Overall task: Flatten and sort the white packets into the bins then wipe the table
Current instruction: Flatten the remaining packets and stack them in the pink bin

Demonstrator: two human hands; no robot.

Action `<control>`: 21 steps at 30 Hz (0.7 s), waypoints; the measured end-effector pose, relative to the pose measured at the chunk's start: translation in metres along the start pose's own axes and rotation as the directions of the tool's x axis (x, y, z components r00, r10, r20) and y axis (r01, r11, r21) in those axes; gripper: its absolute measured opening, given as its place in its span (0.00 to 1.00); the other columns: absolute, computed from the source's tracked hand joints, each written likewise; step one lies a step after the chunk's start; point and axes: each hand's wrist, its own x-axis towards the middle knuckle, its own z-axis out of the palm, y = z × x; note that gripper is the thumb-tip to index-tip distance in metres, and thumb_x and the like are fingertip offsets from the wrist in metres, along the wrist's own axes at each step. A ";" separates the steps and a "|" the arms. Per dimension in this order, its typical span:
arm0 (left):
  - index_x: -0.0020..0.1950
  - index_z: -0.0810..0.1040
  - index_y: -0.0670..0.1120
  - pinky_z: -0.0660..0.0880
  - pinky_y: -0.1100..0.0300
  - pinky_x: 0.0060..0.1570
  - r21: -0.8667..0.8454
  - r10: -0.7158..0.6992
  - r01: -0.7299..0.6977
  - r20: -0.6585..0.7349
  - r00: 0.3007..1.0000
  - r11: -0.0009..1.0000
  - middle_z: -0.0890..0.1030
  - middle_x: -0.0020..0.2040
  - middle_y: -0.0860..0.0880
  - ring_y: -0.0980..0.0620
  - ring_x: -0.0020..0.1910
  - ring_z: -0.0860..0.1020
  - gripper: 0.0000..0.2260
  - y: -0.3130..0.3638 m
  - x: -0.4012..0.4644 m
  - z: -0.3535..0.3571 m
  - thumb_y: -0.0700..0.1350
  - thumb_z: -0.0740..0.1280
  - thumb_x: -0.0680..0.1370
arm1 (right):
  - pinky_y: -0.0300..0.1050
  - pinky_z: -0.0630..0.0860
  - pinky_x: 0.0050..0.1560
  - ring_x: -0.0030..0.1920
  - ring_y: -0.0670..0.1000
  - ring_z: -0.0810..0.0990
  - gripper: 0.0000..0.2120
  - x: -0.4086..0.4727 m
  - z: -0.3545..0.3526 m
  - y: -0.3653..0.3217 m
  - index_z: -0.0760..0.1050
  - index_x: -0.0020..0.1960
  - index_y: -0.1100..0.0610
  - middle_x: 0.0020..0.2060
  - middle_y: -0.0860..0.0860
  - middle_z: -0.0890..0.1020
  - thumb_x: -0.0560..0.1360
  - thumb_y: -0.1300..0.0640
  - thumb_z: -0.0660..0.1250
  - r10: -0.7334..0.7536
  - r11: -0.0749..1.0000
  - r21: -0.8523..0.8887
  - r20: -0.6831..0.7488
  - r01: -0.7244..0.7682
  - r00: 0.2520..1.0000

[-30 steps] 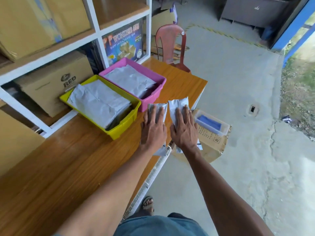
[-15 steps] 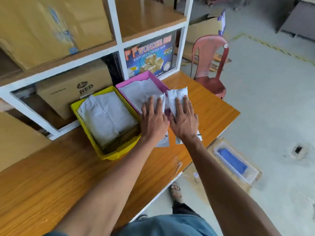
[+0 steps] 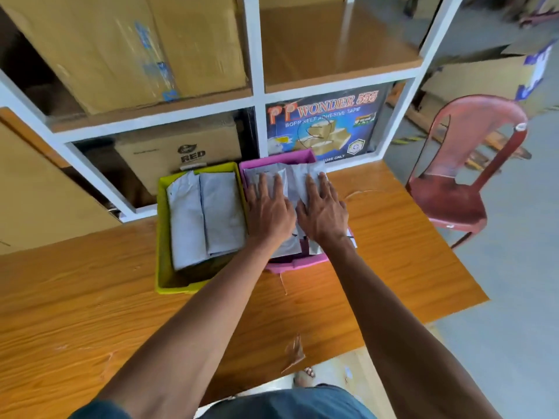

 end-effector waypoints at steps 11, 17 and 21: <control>0.85 0.59 0.49 0.55 0.40 0.81 0.057 -0.123 0.125 -0.031 0.992 0.991 0.56 0.85 0.41 0.36 0.83 0.54 0.28 -0.001 0.062 0.031 0.53 0.56 0.84 | 0.60 0.63 0.75 0.83 0.56 0.53 0.34 0.072 0.009 0.002 0.49 0.85 0.47 0.85 0.54 0.50 0.84 0.33 0.47 -0.125 0.992 -0.021 0.067 0.126 0.990; 0.83 0.62 0.49 0.57 0.37 0.79 0.064 -0.149 0.152 -0.042 0.988 0.986 0.56 0.85 0.43 0.36 0.83 0.52 0.28 -0.014 0.068 0.045 0.54 0.54 0.83 | 0.58 0.59 0.78 0.83 0.56 0.53 0.30 0.084 0.036 0.004 0.50 0.85 0.47 0.85 0.54 0.50 0.85 0.38 0.45 -0.169 0.982 -0.068 0.088 0.176 0.982; 0.85 0.59 0.48 0.51 0.40 0.81 0.071 -0.136 0.140 -0.060 0.989 0.988 0.55 0.86 0.42 0.39 0.84 0.50 0.28 -0.012 0.066 0.049 0.55 0.53 0.85 | 0.59 0.59 0.78 0.84 0.58 0.50 0.32 0.083 0.045 0.006 0.46 0.85 0.49 0.85 0.56 0.48 0.86 0.40 0.51 -0.191 0.976 -0.088 0.107 0.200 0.976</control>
